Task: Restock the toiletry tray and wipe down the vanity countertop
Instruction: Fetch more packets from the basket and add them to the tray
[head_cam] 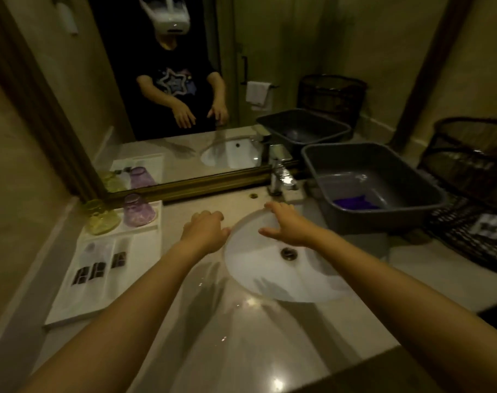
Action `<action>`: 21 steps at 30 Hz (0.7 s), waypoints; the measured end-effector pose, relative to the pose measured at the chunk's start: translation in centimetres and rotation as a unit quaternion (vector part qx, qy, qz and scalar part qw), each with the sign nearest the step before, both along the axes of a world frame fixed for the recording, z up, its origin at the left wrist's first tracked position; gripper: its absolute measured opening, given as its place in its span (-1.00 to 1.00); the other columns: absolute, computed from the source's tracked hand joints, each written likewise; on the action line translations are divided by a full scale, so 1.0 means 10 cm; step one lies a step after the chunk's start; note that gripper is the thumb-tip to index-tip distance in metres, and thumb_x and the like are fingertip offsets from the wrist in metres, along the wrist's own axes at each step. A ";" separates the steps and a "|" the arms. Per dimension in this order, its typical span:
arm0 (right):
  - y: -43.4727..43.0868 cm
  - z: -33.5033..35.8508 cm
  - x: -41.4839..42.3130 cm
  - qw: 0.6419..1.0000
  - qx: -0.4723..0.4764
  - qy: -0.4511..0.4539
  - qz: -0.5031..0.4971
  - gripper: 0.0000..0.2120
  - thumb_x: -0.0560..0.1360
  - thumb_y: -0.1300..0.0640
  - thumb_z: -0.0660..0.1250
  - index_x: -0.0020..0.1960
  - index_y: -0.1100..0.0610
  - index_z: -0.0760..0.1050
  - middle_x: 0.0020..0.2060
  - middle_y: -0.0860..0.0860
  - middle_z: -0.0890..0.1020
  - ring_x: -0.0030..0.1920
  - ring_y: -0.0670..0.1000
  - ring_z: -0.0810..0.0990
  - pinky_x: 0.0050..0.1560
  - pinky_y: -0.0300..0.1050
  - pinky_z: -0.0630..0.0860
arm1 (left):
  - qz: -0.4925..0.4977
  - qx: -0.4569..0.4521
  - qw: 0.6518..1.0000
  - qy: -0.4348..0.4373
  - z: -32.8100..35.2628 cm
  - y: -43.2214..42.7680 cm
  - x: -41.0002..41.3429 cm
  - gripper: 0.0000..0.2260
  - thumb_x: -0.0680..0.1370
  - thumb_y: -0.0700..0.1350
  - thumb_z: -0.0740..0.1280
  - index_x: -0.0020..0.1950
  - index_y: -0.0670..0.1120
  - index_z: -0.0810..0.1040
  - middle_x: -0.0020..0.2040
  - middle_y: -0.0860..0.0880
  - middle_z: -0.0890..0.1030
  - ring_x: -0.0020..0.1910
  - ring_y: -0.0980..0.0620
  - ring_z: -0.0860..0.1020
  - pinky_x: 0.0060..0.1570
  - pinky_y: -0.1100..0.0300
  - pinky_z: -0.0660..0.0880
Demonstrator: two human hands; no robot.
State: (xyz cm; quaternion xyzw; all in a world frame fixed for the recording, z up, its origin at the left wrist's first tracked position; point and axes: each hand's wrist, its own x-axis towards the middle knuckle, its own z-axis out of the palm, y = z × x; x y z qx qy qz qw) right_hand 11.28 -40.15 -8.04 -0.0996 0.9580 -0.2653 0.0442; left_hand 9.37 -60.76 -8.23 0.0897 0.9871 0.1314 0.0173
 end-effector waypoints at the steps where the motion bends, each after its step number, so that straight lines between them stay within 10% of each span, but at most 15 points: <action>1: 0.18 0.05 0.07 1.000 0.000 -0.003 -0.013 -0.33 0.47 -0.07 0.32 0.46 0.08 0.12 0.42 0.12 0.28 0.42 0.14 0.23 0.35 0.07 0.28 | -0.026 0.004 1.000 0.001 0.05 0.18 0.00 -0.59 0.54 0.09 0.20 0.33 -0.07 0.38 0.30 -0.15 0.45 0.26 -0.16 0.39 0.17 -0.02 0.38; 21: 3.92 1.55 1.19 0.965 0.045 0.105 -0.236 -0.51 0.50 -0.03 0.28 0.36 0.13 0.29 0.23 0.10 0.49 0.11 0.02 0.49 0.01 -0.15 0.44 | -0.304 0.146 0.940 0.047 1.21 4.12 0.35 -0.71 0.53 0.01 0.25 0.21 -0.07 0.49 0.14 -0.10 0.57 -0.03 0.05 0.48 -0.08 0.16 0.39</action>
